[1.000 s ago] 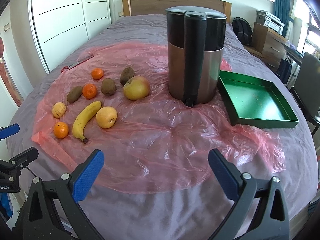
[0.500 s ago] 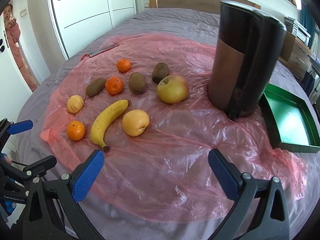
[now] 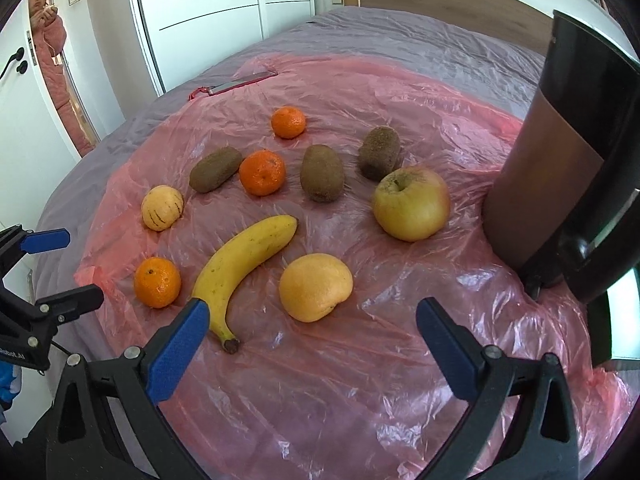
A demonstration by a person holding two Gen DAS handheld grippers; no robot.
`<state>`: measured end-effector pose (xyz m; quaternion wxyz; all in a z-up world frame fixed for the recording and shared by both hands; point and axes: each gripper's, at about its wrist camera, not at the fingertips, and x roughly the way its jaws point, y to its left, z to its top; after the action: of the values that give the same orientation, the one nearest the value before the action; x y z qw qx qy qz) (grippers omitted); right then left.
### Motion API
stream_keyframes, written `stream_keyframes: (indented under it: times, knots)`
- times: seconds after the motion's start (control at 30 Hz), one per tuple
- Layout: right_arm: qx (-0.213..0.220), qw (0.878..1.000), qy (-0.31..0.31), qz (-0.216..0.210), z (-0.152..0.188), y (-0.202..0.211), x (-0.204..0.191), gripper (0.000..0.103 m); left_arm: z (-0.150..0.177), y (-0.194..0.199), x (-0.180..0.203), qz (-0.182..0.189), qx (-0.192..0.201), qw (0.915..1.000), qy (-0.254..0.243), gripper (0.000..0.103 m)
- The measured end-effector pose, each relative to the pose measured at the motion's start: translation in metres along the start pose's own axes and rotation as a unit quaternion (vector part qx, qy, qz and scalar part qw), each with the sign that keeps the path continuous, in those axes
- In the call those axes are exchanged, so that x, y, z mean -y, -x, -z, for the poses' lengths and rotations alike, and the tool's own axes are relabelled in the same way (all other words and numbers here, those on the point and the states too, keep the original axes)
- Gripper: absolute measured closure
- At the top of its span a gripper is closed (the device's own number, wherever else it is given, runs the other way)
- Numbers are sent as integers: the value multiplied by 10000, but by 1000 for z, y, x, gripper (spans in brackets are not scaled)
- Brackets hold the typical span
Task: Organize fruits
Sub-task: 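Grasp the orange with the left tool while the right tool grasps the yellow pear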
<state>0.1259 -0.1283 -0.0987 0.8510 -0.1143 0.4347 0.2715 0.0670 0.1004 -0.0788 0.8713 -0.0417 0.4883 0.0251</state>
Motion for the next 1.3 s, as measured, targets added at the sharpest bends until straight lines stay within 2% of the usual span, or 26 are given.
stream_keyframes:
  times: [0.07, 0.13, 0.2, 0.27, 0.43, 0.63, 0.7, 0.87, 1.3]
  knots:
    - [-77, 10000, 24, -54, -1, -8, 1, 0, -3, -5, 0, 173, -28, 9998, 34, 21]
    - [-151, 9998, 19, -88, -1, -16, 2, 0, -6, -13, 4, 300, -109, 9995, -63, 25]
    - [-199, 9997, -4, -141, -2, -23, 5, 0, -8, -24, 10, 347, -235, 9989, -227, 36]
    - [-245, 9996, 14, -136, -2, -29, 6, 0, -9, -33, 14, 391, -351, 9981, -307, 41]
    - [-321, 9993, 20, -202, -6, -45, 9, 0, -9, -50, 20, 360, -510, 9970, -456, 42]
    - [-509, 9980, -122, -362, -6, -64, 14, 0, -11, -62, 26, 465, -606, 9955, -555, 56]
    - [-542, 9976, -171, -408, -5, -68, 16, 4, -11, -65, 28, 508, -630, 9951, -574, 62]
    - [-511, 9966, -236, -594, -5, -70, 19, 42, -12, -68, 29, 577, -647, 9947, -545, 63]
    - [-428, 9962, -274, -701, -5, -69, 20, 46, -13, -75, 24, 740, -619, 9941, -498, 64]
